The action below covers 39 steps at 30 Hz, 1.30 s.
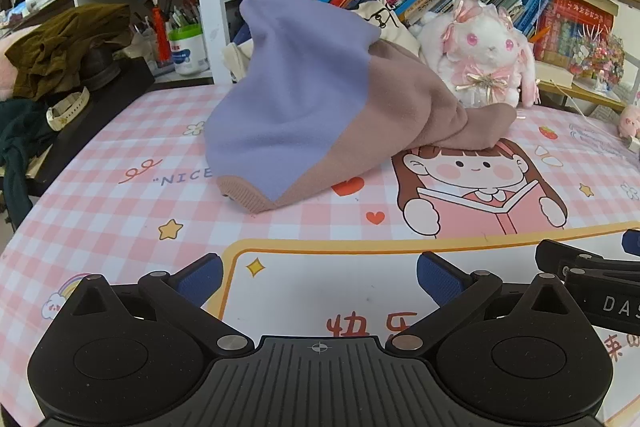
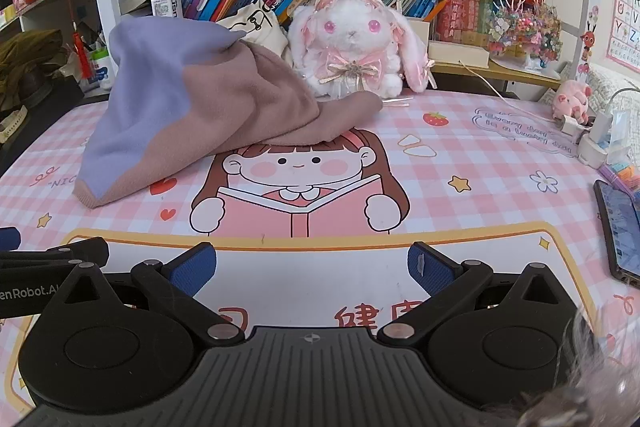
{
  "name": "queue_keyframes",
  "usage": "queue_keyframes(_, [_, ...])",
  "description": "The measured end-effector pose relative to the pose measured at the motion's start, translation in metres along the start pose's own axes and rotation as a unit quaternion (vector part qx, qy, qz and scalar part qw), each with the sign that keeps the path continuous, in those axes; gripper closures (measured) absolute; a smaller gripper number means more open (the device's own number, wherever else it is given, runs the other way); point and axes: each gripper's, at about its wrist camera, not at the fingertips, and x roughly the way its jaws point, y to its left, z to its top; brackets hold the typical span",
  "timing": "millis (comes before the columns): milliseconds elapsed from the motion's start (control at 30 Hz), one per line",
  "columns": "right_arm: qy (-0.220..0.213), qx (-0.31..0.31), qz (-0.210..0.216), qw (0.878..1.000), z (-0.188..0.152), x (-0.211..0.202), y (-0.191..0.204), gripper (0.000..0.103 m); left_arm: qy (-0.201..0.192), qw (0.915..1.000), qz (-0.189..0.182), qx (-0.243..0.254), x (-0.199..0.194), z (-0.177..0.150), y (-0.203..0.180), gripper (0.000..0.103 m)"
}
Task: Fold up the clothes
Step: 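Move both grippers toward the crumpled lavender-and-mauve sweater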
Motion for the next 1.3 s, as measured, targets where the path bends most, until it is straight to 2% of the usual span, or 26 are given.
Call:
queue_keyframes(967, [0.008,0.001,-0.001,1.0,0.0,0.0002,-0.0004,0.0,0.005,1.0,0.004,0.002,-0.0016,0.0021,-0.0022,0.0])
queue_keyframes(1200, [0.01,0.002,0.0,1.0,0.0,0.0009,-0.0014,0.0,0.016,0.9994,0.029,-0.005,0.0013,0.0026,-0.0006,0.0])
queue_keyframes(1300, [0.012,0.0,0.001,1.0,0.0007,0.002,-0.0004,0.0,0.017,0.9994,0.028,-0.01,0.0016,0.0026,0.0012,0.0])
